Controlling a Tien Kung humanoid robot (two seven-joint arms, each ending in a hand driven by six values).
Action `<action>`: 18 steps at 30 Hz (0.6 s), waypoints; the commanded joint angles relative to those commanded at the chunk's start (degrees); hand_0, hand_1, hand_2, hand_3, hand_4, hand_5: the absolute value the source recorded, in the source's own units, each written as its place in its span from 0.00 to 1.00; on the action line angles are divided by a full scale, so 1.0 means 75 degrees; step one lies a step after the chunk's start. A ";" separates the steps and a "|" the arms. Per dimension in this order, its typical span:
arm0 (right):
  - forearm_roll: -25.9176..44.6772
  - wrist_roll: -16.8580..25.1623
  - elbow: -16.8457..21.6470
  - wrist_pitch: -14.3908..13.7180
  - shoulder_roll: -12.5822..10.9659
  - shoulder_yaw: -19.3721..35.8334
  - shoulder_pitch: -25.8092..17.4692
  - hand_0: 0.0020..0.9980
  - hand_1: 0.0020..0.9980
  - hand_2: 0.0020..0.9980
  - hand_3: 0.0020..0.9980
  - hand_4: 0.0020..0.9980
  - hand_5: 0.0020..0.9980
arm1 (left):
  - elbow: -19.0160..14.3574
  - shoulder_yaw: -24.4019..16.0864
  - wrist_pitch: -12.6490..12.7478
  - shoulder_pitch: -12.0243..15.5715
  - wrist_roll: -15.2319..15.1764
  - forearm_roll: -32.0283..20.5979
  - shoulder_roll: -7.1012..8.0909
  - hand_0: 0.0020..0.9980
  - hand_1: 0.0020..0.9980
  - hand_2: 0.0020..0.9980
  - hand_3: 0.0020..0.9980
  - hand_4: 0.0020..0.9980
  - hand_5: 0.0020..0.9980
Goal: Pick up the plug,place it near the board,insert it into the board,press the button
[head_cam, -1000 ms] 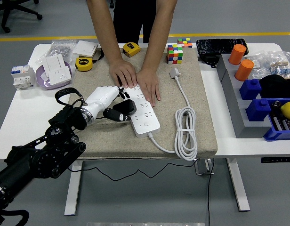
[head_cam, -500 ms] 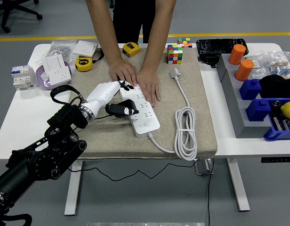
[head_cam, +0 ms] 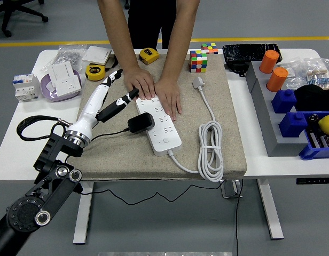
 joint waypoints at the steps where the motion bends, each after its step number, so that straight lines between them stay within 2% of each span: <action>1: 0.0004 0.0005 0.0000 -0.0002 0.0000 -0.0004 0.0002 0.85 0.74 0.71 0.67 0.97 0.60 | -0.0095 0.0021 -0.0006 0.0099 0.0011 -0.0047 0.0033 1.00 1.00 1.00 1.00 1.00 1.00; 6: 0.0055 0.0026 0.0000 -0.0009 0.0001 -0.0067 0.0020 0.85 0.74 0.71 0.67 0.97 0.60 | -0.0509 0.0171 -0.0068 0.0655 0.0104 -0.0166 0.0130 1.00 1.00 1.00 1.00 1.00 1.00; 10: 0.0074 0.0029 0.0000 -0.0009 -0.0007 -0.0099 0.0037 0.85 0.74 0.71 0.67 0.97 0.60 | -0.0596 0.0282 -0.0101 0.0842 0.0169 -0.0030 0.0157 1.00 1.00 1.00 1.00 1.00 1.00; 14: 0.0108 0.0032 0.0000 -0.0016 -0.0032 -0.0113 0.0053 0.85 0.74 0.71 0.67 0.97 0.60 | -0.0468 0.0376 -0.0117 0.0875 0.0196 0.0124 0.0188 1.00 1.00 1.00 1.00 1.00 1.00; 18: 0.0049 0.0009 0.0000 -0.0008 -0.0039 -0.0040 0.0021 0.85 0.74 0.71 0.67 0.97 0.60 | -0.0279 0.0517 -0.0127 0.0745 0.0220 0.0318 0.0222 1.00 1.00 1.00 0.99 1.00 1.00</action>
